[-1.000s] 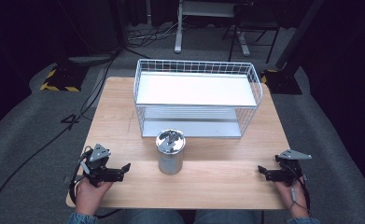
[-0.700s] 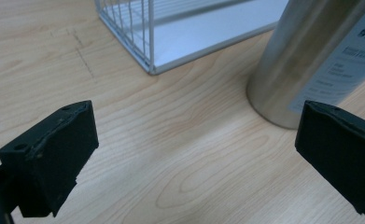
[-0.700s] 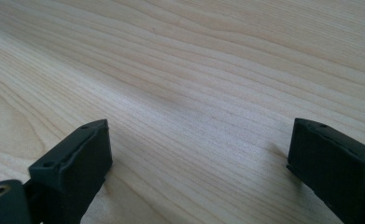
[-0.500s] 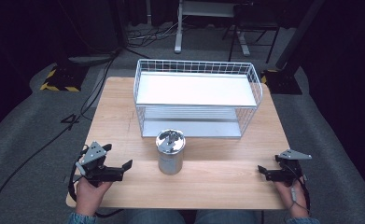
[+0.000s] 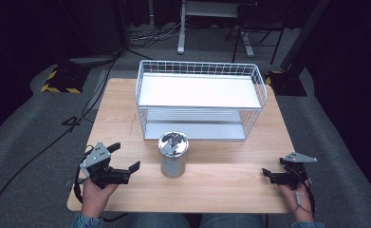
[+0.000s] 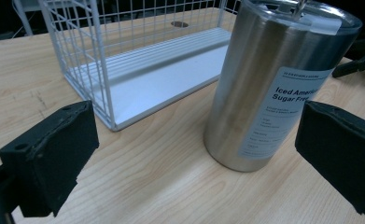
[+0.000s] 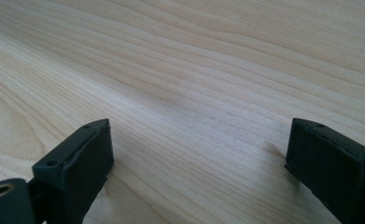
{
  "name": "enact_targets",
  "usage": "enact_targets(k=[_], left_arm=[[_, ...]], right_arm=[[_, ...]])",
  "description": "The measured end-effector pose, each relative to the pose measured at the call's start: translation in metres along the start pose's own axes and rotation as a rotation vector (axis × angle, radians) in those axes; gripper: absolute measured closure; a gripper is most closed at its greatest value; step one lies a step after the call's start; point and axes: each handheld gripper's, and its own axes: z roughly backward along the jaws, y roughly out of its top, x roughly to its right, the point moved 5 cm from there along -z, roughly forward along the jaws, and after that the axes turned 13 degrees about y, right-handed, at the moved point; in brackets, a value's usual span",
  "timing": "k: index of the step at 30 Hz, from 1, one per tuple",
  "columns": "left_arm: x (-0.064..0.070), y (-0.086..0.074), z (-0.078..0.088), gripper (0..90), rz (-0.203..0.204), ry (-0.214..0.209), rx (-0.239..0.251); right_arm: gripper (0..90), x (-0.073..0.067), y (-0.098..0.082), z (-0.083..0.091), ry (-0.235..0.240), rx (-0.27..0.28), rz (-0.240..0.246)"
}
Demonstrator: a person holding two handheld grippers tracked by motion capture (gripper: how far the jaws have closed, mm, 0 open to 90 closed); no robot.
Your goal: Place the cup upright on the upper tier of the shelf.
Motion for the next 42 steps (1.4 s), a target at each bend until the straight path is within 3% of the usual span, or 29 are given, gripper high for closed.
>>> enact_targets(k=[13, 26, 35, 38, 42], left_arm=[[0.023, 0.016, -0.023, 0.1, -0.052, -0.087, 0.025], [0.038, 0.022, -0.041, 0.1, -0.057, -0.168, 0.023], [0.047, 0.023, -0.053, 0.0, -0.068, -0.181, 0.023], [0.051, 0.022, -0.059, 0.0, -0.072, -0.222, 0.031], [0.055, 0.022, -0.062, 0.0, -0.08, -0.229, 0.034]], right_arm=[[8.0, 0.0, 0.0, 0.0, -0.001, 0.001, -0.002], [8.1, 0.0, 0.0, 0.0, -0.002, 0.001, -0.001], [8.4, 0.0, 0.0, 0.0, -0.006, 0.002, 0.0], [8.4, 0.0, 0.0, 0.0, -0.005, 0.002, -0.001], [8.4, 0.0, 0.0, 0.0, -0.003, 0.002, -0.003]])
